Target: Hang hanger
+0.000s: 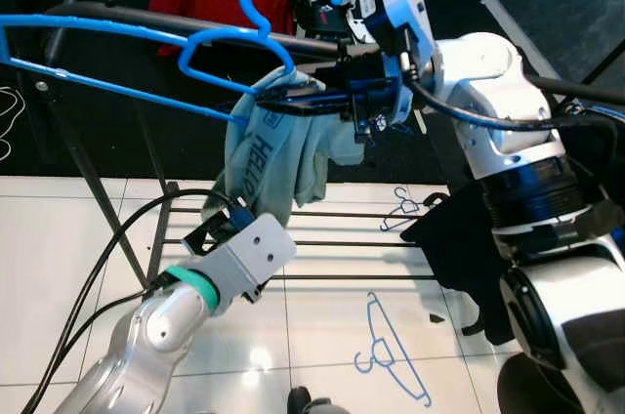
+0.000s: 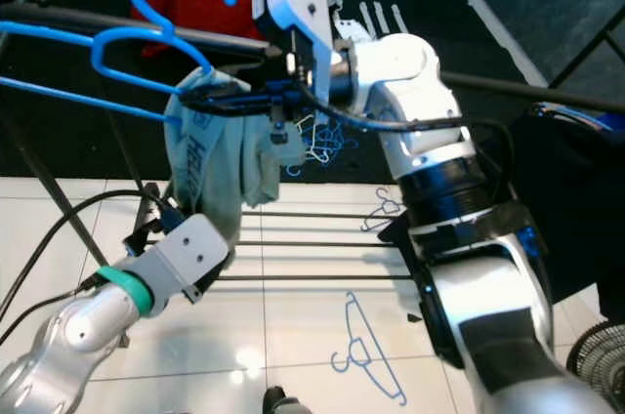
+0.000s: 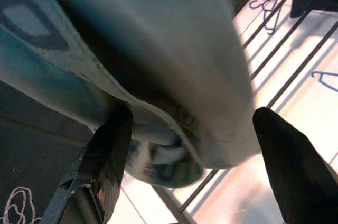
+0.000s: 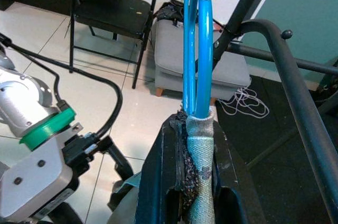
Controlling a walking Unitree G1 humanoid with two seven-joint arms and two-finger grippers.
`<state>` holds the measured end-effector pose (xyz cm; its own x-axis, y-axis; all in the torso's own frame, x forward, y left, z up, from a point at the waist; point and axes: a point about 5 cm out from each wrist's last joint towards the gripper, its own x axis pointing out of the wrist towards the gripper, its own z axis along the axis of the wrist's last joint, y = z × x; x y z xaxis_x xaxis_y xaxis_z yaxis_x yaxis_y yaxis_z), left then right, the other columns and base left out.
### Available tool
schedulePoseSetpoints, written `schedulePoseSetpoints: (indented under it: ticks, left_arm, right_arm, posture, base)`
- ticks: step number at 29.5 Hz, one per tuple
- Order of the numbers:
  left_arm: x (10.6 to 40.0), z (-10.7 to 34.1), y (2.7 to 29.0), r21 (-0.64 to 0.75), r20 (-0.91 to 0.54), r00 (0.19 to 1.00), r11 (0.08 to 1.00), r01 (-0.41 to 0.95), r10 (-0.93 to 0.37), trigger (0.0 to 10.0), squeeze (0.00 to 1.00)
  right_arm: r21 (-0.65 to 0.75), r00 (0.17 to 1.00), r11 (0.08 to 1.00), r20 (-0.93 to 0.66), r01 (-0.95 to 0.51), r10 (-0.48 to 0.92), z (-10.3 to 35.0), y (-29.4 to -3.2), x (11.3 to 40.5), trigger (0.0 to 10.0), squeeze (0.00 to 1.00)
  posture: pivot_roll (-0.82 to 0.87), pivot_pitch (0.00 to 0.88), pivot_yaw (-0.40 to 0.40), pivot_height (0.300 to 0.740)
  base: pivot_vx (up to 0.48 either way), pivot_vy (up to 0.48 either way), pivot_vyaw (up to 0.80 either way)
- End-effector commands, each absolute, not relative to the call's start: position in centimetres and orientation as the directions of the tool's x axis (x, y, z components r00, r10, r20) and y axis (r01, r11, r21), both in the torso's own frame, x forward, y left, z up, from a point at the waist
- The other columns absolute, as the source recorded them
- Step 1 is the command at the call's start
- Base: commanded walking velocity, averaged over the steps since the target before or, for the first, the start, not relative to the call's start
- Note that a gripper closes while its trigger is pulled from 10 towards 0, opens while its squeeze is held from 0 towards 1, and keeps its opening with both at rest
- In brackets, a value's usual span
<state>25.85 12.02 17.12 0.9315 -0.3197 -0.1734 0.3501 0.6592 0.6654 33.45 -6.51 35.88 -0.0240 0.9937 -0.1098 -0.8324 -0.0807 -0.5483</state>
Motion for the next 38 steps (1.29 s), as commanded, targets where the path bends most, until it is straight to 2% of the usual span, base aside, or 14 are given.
schedulePoseSetpoints:
  ticks: [1, 2, 3, 16, 33, 38]
  left_arm:
    - [25.8, 16.5, 12.2, 0.682, -0.189, 0.930, 0.639, 0.356, -0.316, 3.5, 0.00]
    - [25.8, 16.5, 12.3, 0.691, -0.187, 0.931, 0.632, 0.351, -0.312, 3.5, 0.00]
    - [25.9, 16.5, 12.5, 0.704, -0.188, 0.931, 0.618, 0.349, -0.312, 0.2, 0.00]
    - [25.5, 15.8, 13.4, 0.728, -0.231, 0.908, 0.557, 0.399, -0.349, 0.0, 0.00]
    - [25.5, 15.5, 12.8, 0.727, -0.221, 0.903, 0.554, 0.404, -0.368, 0.0, 0.00]
    - [25.4, 15.3, 13.4, 0.746, -0.234, 0.898, 0.523, 0.412, -0.374, 0.0, 0.00]
  right_arm:
    - [-0.577, -0.040, -0.090, -0.098, -0.812, 0.994, 36.9, -6.8, 33.0, 10.0, 0.00]
    - [-0.577, -0.040, -0.089, -0.097, -0.812, 0.994, 36.8, -6.9, 32.9, 10.0, 0.00]
    - [-0.575, -0.040, -0.088, -0.097, -0.813, 0.995, 36.8, -6.9, 32.9, 10.0, 0.00]
    - [-0.570, -0.034, -0.084, -0.099, -0.817, 0.995, 36.5, -7.1, 33.0, 10.0, 0.00]
    - [-0.570, -0.033, -0.084, -0.098, -0.817, 0.995, 36.5, -7.2, 32.9, 10.0, 0.00]
    - [-0.570, -0.031, -0.082, -0.098, -0.817, 0.995, 36.4, -7.2, 32.9, 10.0, 0.00]
  posture:
    - [-0.04, 0.136, -0.081, 0.740]
    - [-0.04, 0.137, -0.081, 0.740]
    - [-0.04, 0.137, -0.080, 0.740]
    - [-0.04, 0.137, -0.075, 0.740]
    - [-0.04, 0.130, -0.072, 0.740]
    - [-0.03, 0.124, -0.068, 0.740]
  base:
    - [0.000, 0.000, 0.00]
    - [0.000, 0.000, 0.00]
    - [0.000, 0.000, 0.00]
    - [0.000, 0.000, 0.00]
    - [0.000, 0.000, 0.00]
    - [0.000, 0.000, 0.00]
